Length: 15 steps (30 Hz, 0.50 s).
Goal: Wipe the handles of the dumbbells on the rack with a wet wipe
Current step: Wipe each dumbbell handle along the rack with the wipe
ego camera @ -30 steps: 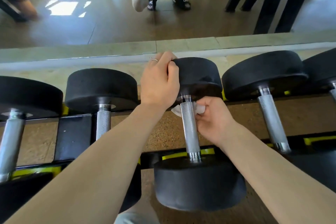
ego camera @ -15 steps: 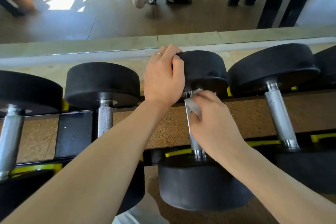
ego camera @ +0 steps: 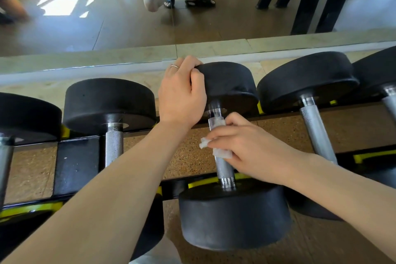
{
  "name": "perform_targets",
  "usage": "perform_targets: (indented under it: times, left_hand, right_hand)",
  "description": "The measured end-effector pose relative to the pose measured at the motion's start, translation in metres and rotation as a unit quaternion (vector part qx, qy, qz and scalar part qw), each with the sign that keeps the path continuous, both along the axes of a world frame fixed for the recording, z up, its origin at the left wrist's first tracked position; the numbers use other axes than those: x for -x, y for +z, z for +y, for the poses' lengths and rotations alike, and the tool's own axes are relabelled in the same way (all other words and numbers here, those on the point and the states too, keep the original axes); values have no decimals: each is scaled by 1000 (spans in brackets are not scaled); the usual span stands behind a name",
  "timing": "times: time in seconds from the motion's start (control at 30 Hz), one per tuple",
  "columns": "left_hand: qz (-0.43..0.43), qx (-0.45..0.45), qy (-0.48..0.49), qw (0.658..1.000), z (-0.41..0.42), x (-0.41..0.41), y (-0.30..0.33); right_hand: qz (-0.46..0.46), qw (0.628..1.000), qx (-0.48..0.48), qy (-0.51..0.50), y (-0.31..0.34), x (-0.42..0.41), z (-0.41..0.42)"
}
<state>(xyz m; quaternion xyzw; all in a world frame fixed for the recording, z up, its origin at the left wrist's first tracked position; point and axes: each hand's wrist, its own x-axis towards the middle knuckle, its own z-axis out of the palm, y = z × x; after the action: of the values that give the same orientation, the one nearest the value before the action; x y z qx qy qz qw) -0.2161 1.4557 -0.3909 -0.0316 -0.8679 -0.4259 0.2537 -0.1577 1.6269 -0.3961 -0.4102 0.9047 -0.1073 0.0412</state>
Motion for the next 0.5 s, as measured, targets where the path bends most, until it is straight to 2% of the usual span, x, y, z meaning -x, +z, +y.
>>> perform_targets:
  times: [0.1, 0.23, 0.3, 0.37, 0.43, 0.5]
  left_hand:
    - [-5, -5, 0, 1000, 0, -1, 0]
    - [-5, -4, 9, 1000, 1, 0, 1]
    - [-2, -2, 5, 1000, 1, 0, 1]
    - [2, -4, -1, 1000, 0, 0, 0]
    - [1, -5, -4, 1000, 0, -1, 1]
    - [-4, -8, -1, 1000, 0, -1, 1]
  right_hand:
    - [-38, 998, 49, -18, 0, -2, 10]
    - [-50, 979, 167, -104, 9, -3, -9]
    - [4, 986, 121, -111, 8, -2, -21]
    - [42, 996, 46, -63, 1, -4, -25]
    - [11, 1000, 9, -26, 1, -10, -20]
    - [-68, 998, 1, -1, 8, -16, -10]
